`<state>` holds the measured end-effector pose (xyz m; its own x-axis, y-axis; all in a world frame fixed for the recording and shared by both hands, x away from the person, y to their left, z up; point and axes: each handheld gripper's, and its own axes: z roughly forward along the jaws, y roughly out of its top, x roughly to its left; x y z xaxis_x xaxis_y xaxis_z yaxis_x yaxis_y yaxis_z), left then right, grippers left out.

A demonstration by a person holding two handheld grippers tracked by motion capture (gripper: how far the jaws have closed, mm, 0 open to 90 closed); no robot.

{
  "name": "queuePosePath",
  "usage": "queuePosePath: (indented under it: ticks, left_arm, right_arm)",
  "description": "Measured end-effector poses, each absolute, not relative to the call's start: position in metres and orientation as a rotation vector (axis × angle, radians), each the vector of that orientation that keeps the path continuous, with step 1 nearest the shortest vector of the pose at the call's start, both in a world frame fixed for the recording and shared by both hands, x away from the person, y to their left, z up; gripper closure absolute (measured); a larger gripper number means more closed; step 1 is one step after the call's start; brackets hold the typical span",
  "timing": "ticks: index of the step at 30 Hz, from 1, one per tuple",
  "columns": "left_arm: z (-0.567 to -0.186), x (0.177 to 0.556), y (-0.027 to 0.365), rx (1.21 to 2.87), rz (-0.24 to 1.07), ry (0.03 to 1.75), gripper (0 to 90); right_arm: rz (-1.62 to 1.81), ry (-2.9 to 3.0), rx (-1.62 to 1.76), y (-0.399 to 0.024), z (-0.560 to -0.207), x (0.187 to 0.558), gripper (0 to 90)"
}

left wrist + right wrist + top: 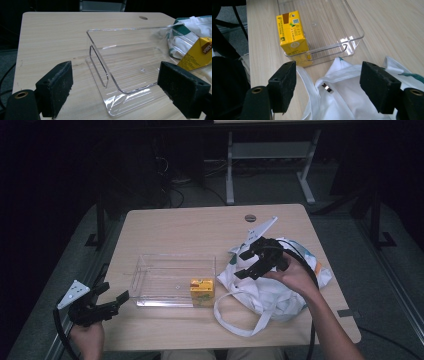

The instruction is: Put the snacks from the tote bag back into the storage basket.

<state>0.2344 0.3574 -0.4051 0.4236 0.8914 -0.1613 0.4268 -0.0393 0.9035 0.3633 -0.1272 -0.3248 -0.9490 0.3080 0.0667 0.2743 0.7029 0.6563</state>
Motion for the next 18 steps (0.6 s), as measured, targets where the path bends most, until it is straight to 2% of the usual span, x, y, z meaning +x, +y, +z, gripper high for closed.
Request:
queuePosePath:
  ticks: [18]
  left_arm:
    - [-0.405, 0.234, 0.357, 1.652, 0.569, 1.171, 12.6]
  right_arm:
    - [1.103, 2.805, 0.573, -0.157, -0.323, 0.359, 28.8]
